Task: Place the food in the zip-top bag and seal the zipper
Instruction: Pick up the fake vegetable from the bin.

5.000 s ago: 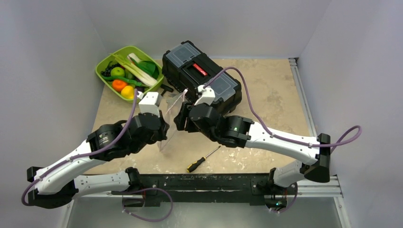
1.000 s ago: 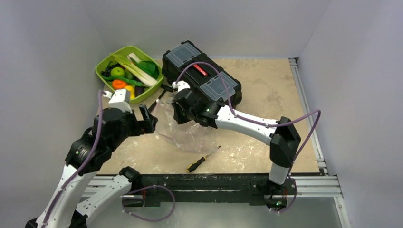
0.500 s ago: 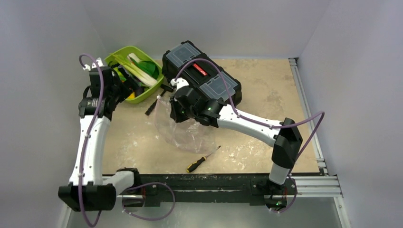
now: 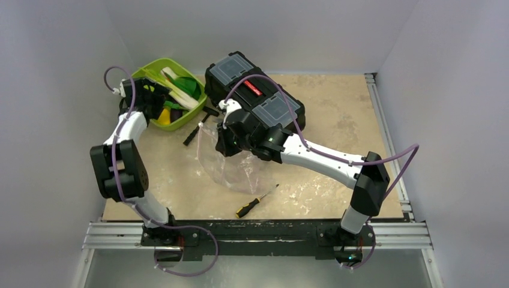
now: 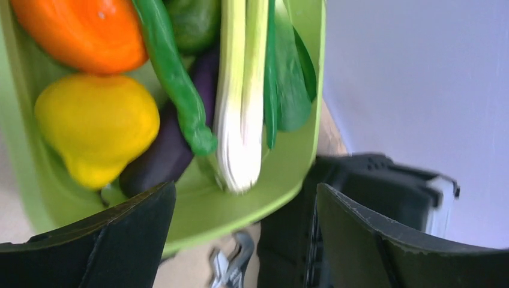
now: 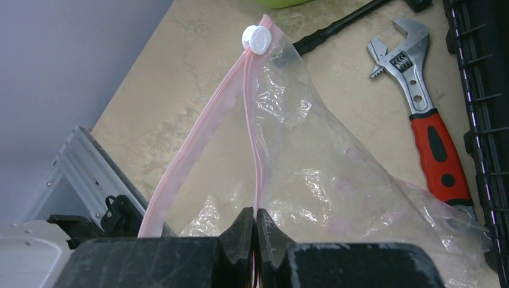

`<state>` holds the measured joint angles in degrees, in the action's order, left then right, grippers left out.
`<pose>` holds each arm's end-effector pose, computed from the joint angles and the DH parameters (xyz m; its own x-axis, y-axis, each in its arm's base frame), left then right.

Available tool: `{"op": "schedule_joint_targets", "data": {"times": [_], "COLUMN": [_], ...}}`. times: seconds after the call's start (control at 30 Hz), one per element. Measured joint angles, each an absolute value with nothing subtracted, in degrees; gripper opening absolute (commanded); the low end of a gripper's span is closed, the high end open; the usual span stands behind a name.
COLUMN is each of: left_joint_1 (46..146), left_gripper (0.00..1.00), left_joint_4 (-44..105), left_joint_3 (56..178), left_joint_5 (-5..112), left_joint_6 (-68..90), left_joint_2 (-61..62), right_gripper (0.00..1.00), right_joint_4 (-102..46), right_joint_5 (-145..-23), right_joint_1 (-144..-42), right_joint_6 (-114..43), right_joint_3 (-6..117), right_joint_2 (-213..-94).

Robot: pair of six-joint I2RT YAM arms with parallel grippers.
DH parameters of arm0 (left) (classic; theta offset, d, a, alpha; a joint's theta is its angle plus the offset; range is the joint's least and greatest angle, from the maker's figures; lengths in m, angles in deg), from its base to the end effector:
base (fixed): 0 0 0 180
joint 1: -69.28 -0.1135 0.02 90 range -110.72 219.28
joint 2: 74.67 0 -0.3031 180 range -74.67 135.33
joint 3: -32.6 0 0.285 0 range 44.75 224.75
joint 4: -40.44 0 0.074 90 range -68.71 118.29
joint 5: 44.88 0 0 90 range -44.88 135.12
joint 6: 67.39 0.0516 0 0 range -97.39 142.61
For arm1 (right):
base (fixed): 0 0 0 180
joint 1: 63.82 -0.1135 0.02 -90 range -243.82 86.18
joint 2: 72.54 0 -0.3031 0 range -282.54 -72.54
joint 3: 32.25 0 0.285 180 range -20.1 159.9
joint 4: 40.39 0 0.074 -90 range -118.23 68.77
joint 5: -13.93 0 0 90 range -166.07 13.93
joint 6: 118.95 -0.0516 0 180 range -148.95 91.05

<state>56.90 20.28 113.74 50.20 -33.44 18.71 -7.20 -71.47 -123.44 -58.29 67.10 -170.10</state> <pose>0.4134 0.0861 0.2885 -0.1757 -0.8845 -0.4322 -0.5126 0.4570 -0.7269 0.2321 0.3877 0.3575 -0.6341 -0.1159 -0.7645 -0.5903 0.7112 0.3818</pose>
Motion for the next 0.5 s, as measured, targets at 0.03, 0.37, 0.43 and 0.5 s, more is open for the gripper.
{"op": "schedule_joint_targets", "data": {"times": [0.03,0.37,0.43,0.5], "left_joint_1": [56.42,55.52,55.52,55.52], "left_gripper": [0.85,0.74,0.74,0.76], "left_joint_4": [22.11,30.62,33.15,34.66], "left_joint_3": [114.25,133.72,135.89,136.39], "left_joint_5": [50.73,49.09,49.02,48.48], "left_joint_6": [-34.33,-32.67,-32.28,-32.26], "left_joint_2": [21.0,40.0,42.86,44.81], "right_gripper": [0.0,0.0,0.0,0.0], "right_joint_4": [-7.2,-7.06,-7.09,-7.09], "right_joint_5": [-71.66,-74.39,-74.68,-74.9], "right_joint_1": [-123.44,-122.87,-122.28,-121.67], "right_joint_6": [-58.27,-57.57,-57.42,-57.39], "right_joint_3": [67.04,67.04,67.04,67.04], "right_joint_2": [-170.1,-170.14,-170.21,-170.43]}}
